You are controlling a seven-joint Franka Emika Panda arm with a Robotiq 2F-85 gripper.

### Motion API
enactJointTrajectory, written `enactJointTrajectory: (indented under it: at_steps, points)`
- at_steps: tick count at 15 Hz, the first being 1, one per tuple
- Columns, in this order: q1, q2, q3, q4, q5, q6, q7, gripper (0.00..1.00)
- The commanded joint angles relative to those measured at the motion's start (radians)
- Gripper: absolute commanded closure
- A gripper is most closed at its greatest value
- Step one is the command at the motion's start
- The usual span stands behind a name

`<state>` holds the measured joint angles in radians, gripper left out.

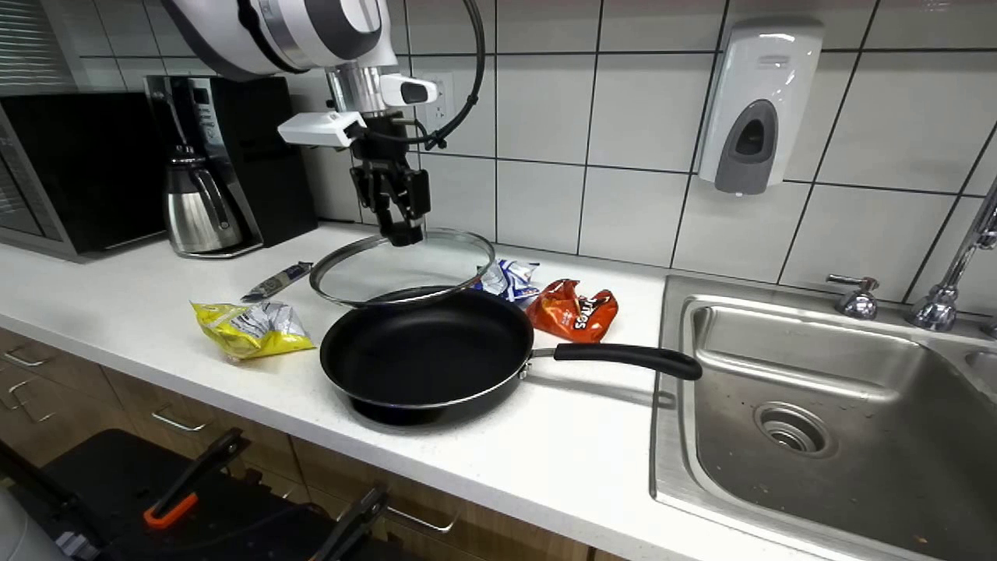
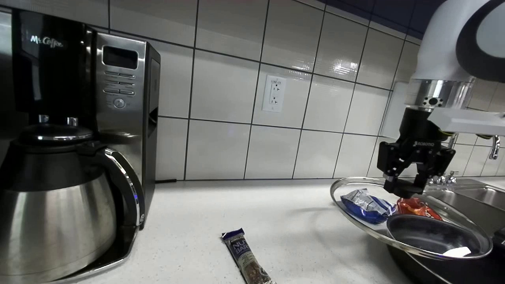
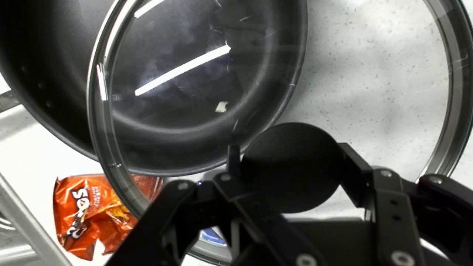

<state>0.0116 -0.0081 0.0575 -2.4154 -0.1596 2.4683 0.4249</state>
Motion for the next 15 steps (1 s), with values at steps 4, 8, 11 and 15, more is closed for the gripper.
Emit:
enactJointTrajectory:
  at_steps: [4,8,11,15]
  points:
    - [0.065,0.126,0.002,0.188,-0.029,-0.090,0.022,0.61]
    - [0.109,0.202,-0.002,0.280,-0.031,-0.130,0.016,0.61]
    - [0.140,0.256,-0.005,0.350,-0.032,-0.168,0.012,0.61]
    - [0.179,0.318,-0.007,0.435,-0.030,-0.214,0.014,0.61]
